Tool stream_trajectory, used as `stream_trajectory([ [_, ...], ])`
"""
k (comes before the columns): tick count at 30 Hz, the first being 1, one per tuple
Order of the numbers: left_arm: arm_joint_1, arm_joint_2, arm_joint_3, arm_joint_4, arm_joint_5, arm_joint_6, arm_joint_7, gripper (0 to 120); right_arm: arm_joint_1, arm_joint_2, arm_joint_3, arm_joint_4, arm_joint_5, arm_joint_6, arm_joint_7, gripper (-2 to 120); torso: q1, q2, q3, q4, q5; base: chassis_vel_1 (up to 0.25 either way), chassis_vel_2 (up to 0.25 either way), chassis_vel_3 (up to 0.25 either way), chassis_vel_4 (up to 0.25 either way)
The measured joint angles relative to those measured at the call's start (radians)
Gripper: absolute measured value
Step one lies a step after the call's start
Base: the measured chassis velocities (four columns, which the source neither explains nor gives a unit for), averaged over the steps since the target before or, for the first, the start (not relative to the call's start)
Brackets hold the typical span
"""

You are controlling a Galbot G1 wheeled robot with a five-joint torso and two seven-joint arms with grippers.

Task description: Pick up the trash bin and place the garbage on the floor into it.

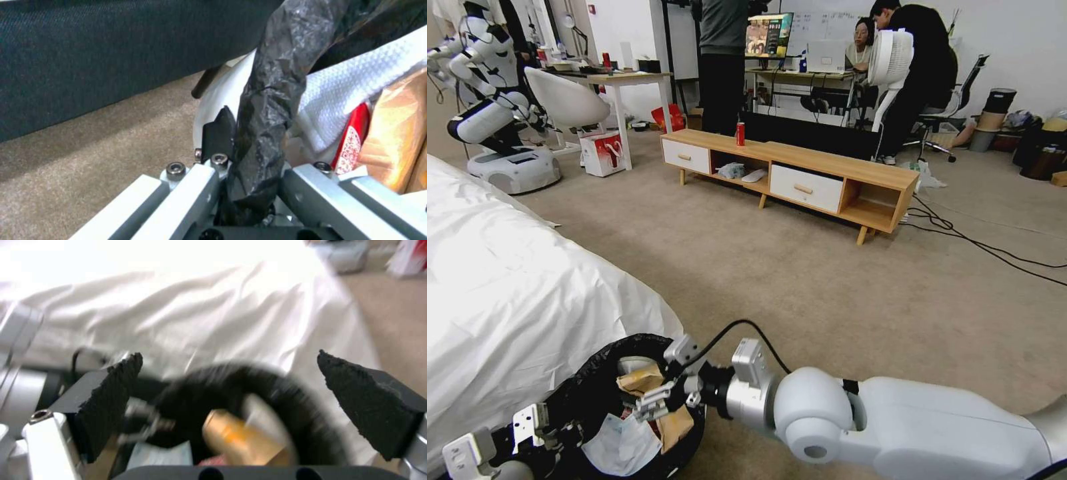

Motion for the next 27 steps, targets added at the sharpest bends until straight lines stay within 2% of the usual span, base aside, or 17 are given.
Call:
stream_trajectory([
  [4,0.000,0.000,-0.003,0.001,0.000,0.000,0.001,0,-0.010,-0.008,0.067,0.005,-0.009,0.021,-0.004,100,0.000,0.000,0.000,0.0000,0.0000,0.000,0.000,0.000,0.000],
  [9,-0.001,-0.001,-0.004,0.003,0.000,0.000,0.003,0,-0.072,-0.028,0.275,0.006,-0.009,0.063,-0.017,100,0.000,0.000,0.000,0.0001,0.0000,0.000,0.000,0.000,0.000],
  [10,-0.001,-0.001,-0.004,0.003,0.000,0.000,0.003,0,-0.072,-0.028,0.275,0.006,-0.009,0.063,-0.017,100,0.000,0.000,0.000,0.0001,0.0000,0.000,0.000,0.000,0.000],
  [12,-0.004,-0.003,-0.007,0.003,0.000,0.000,0.004,0,-0.143,-0.043,0.411,0.008,-0.009,0.084,-0.026,100,0.000,0.000,0.000,0.0002,-0.0001,0.000,0.000,0.000,0.000],
  [13,-0.004,-0.003,-0.007,0.003,0.000,0.000,0.004,0,-0.143,-0.043,0.411,0.008,-0.009,0.084,-0.026,100,0.000,0.000,0.000,0.0002,-0.0001,0.000,0.000,0.000,0.000],
  [14,-0.004,-0.004,-0.008,0.003,0.003,0.000,0.006,0,-0.196,-0.055,0.490,0.006,-0.009,0.101,-0.036,100,0.000,0.000,0.000,-0.0001,0.0004,0.000,0.000,0.000,0.000],
  [19,-0.005,-0.008,-0.010,0.004,0.015,0.000,0.014,0,-0.278,-0.080,0.607,-0.001,-0.022,0.154,-0.040,100,0.000,0.000,0.000,-0.0001,0.0003,0.000,0.000,0.000,0.000],
  [22,0.002,-0.026,-0.011,0.003,0.044,0.000,0.033,0,-0.387,-0.107,0.794,-0.004,-0.042,0.199,-0.039,100,0.000,0.000,0.000,-0.0004,0.0002,0.000,0.000,0.000,0.000],
  [25,0.010,-0.036,-0.014,-0.001,0.055,0.000,0.041,0,-0.405,-0.106,0.834,-0.006,-0.049,0.205,-0.038,100,0.000,0.000,0.000,-0.0004,0.0002,0.000,0.000,0.000,0.000],
  [27,0.031,-0.065,-0.023,-0.021,0.082,0.000,0.056,0,-0.487,-0.095,0.992,-0.008,-0.108,0.223,-0.046,100,0.000,0.000,0.000,0.0005,0.0000,0.000,0.000,0.000,0.000],
])
